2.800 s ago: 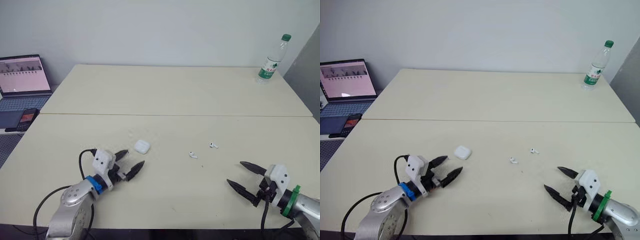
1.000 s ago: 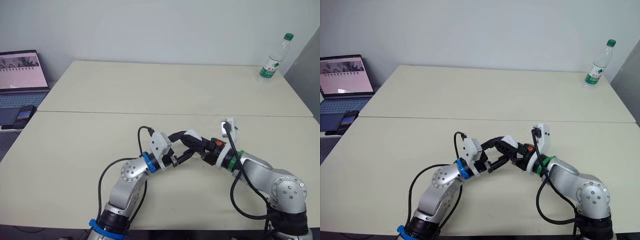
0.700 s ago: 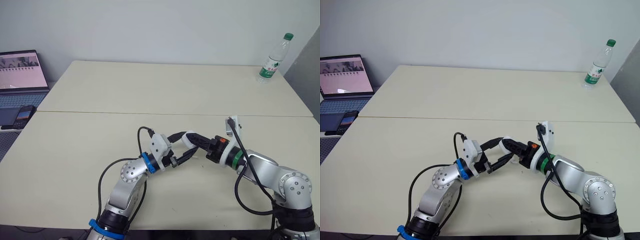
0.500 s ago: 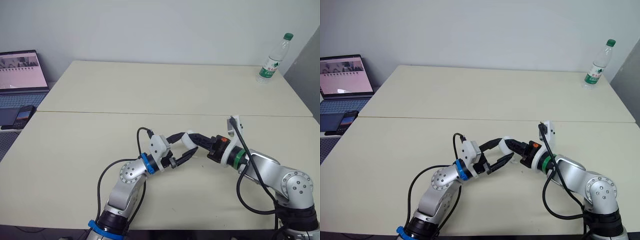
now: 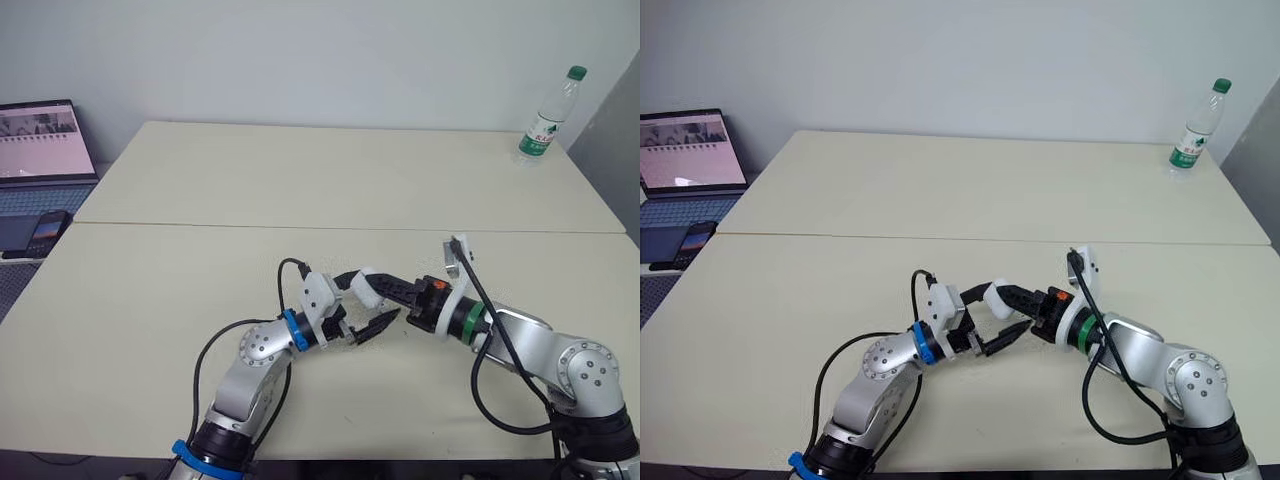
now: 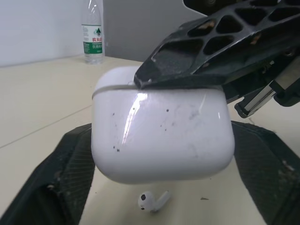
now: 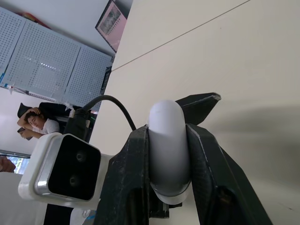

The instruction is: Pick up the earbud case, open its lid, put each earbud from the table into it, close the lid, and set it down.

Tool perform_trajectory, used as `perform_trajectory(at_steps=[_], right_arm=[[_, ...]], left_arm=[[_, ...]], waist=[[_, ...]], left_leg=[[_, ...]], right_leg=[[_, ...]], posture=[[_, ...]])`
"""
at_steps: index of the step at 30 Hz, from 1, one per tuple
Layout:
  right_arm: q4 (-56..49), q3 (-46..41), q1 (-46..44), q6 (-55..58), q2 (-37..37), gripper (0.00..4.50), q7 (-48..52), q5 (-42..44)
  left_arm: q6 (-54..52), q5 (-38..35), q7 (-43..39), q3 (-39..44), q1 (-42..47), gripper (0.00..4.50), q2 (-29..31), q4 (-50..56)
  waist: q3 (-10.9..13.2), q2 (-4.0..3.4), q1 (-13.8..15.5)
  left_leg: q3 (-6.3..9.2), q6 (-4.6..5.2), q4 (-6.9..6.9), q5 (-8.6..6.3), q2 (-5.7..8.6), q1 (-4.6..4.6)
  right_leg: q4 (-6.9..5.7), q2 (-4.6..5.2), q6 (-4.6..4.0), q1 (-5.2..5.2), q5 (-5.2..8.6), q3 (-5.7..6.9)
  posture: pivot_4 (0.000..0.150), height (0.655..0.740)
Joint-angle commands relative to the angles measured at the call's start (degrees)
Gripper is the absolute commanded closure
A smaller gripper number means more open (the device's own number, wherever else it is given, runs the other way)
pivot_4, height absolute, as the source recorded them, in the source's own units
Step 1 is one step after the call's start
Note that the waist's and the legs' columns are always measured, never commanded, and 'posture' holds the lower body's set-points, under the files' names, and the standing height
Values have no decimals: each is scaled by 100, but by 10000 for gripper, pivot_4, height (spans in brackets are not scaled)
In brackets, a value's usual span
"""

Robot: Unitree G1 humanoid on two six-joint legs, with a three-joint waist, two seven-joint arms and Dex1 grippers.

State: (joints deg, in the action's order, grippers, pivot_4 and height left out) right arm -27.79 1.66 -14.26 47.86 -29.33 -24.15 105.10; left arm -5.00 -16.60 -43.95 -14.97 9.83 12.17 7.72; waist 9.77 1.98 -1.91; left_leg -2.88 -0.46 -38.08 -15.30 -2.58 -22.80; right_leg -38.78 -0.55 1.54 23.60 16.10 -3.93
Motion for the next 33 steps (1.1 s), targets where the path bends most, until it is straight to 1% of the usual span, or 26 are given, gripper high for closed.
perform_trajectory(at_steps=[1,4,6,8,11,12,15,17,19,25,33], right_arm=[[-167,-190,-107,-52,-173,37357,437,1],[-99,-241,-126,-4,-340,37357,767,-96],[-23,-301,-146,93,-538,37357,1177,-342],[58,-362,-152,189,-761,37357,1667,-668],[151,-389,-158,372,-1167,37357,2597,-1326],[123,-360,-162,431,-1367,37357,3071,-1656],[20,-314,-196,494,-1735,37357,4200,-2276],[-26,-283,-275,536,-1862,37357,4741,-2505],[-59,-226,-376,587,-1889,37357,5077,-2674],[-157,-87,-668,784,-1791,37357,5537,-2896],[-191,-70,-752,989,-1756,37357,5826,-3140]], left_arm=[[-596,-783,-459,233,14,306,327,665],[-1122,-1344,-791,396,48,306,661,860],[-1948,-2101,-1120,628,137,306,1033,958],[-2623,-2675,-1447,808,293,306,1392,910],[-3138,-3057,-1828,951,652,306,1695,625],[-3274,-3119,-1922,972,802,306,1743,493],[-3442,-3040,-2197,874,1170,306,1811,149],[-3350,-2771,-2479,634,1364,306,1862,-18],[-3281,-2582,-2705,426,1531,306,1838,-132],[-3306,-2381,-3059,181,1928,306,1642,-401],[-3546,-2407,-3349,245,2124,306,1698,-575]], waist=[[0,0,-3],[0,-1,-3],[0,0,-2],[0,-1,-9],[0,-1,0],[0,-1,8],[0,-1,13],[1,-1,14],[1,-1,4],[1,0,9],[1,0,8]], left_leg=[[0,0,0,0,0,0],[0,0,1,0,-4,1],[1,0,1,0,-4,2],[3,0,-1,0,-5,2],[2,0,-4,0,-2,1],[2,1,-4,0,-1,1],[2,1,-6,0,2,-3],[2,1,-5,0,1,-4],[3,1,-2,0,0,-4],[7,1,-3,0,-3,-7],[6,1,-3,0,-1,-9]], right_leg=[[0,0,0,1,0,0],[-3,-1,0,4,0,1],[-4,-3,-1,4,0,1],[-4,-5,-1,5,0,3],[-4,-20,-1,6,0,4],[-3,-21,0,6,1,4],[4,-21,0,6,0,5],[7,-22,0,6,0,5],[7,-25,0,7,0,5],[3,-27,-1,11,0,6],[2,-25,-1,14,0,5]], posture=[[1500,7362],[1500,7362],[1500,7362],[1500,7362],[1500,7362],[1500,7362],[1500,7362],[1500,7362],[1500,7362],[1500,7362],[1500,7362]])
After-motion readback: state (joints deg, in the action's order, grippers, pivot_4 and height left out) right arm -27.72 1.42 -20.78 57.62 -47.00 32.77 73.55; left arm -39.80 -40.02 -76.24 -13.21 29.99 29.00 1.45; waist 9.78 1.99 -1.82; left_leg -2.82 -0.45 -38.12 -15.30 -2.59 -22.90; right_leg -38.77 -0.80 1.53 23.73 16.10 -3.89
